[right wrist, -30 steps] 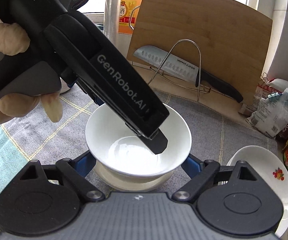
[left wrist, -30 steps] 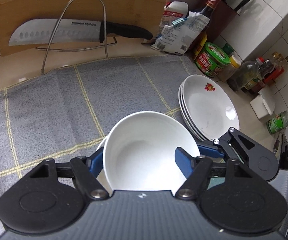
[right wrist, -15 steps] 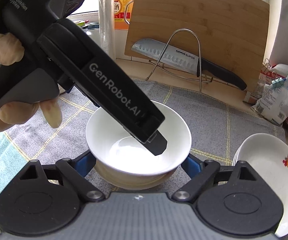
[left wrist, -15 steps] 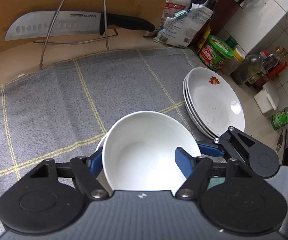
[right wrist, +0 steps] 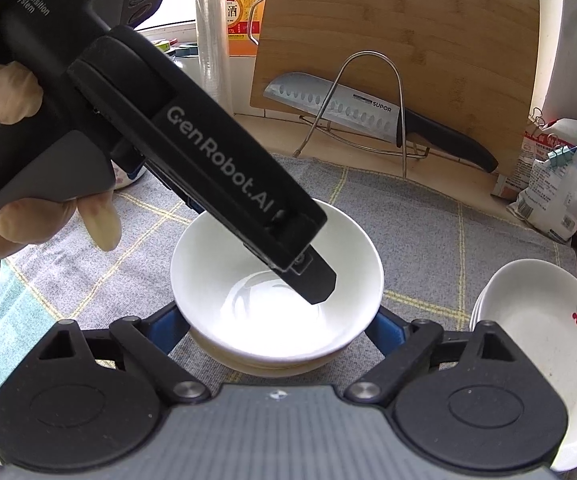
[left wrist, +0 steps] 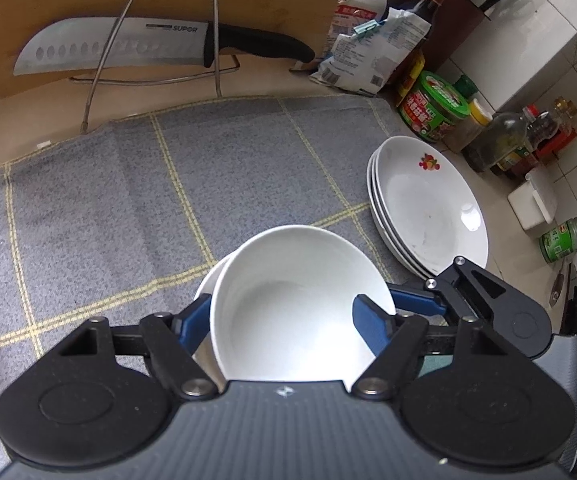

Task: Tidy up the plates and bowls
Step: 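Lower the white bowl into the pink-flowered bowl and open the left tool, then withdraw the left tool and reach toward another plain white bowl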

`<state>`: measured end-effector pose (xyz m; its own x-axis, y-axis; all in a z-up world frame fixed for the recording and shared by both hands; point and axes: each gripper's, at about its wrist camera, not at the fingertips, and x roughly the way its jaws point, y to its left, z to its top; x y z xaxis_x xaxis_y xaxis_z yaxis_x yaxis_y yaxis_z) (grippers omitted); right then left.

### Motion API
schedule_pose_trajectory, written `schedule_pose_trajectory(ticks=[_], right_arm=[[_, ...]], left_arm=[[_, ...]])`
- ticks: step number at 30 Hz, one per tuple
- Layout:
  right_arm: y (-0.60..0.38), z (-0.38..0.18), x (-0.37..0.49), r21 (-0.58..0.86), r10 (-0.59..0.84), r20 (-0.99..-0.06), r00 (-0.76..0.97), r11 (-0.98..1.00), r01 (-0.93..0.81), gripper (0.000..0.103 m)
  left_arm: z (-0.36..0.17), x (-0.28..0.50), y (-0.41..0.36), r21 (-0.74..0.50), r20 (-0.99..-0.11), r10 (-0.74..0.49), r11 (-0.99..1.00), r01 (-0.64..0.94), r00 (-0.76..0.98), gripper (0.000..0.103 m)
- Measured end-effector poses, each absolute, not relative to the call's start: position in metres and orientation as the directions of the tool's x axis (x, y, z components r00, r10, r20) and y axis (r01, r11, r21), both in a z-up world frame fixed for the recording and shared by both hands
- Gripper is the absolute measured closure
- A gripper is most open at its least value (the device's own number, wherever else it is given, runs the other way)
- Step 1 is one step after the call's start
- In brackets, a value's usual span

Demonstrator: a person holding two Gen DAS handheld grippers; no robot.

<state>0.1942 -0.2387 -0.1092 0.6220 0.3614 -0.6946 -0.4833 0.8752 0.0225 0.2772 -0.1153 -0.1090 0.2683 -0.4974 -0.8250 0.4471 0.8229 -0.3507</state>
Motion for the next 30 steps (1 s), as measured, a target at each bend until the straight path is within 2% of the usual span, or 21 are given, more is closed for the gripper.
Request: schedule_pose_trajectory(ticks=[3,17,24,26,30], right_arm=[[-0.238,-0.11,0.195,0.023,0.361,-0.695,0.621,0.875,-0.483,0.005],[-0.238,-0.111,0.194,0.011,0.355,-0.701,0.618,0.873,-0.488,0.004],[-0.237,-0.104,0.187,-0.016,0.349,-0.689,0.635,0.869,-0.495,0.004],[-0.237,-0.099,0.185,-0.021,0.353,-0.68,0.643,0.867,-0.498,0.0],[-0.233,-0.091,0.183,-0.043,0.352,-0.66,0.663,0.864,-0.502,0.0]], left_arm=[[-0.106,0.277,-0.114,-0.362,-0.817,-0.509,0.819,0.445,0.273,0.02],[-0.098,0.274,-0.105,-0.378,-0.801,-0.526,0.815,0.44,0.286,0.02],[-0.08,0.267,-0.089,-0.389,-0.762,-0.549,0.812,0.435,0.343,0.019],[-0.073,0.265,-0.085,-0.399,-0.747,-0.565,0.803,0.443,0.352,0.018],[-0.067,0.263,-0.073,-0.368,-0.741,-0.535,0.829,0.421,0.406,0.017]])
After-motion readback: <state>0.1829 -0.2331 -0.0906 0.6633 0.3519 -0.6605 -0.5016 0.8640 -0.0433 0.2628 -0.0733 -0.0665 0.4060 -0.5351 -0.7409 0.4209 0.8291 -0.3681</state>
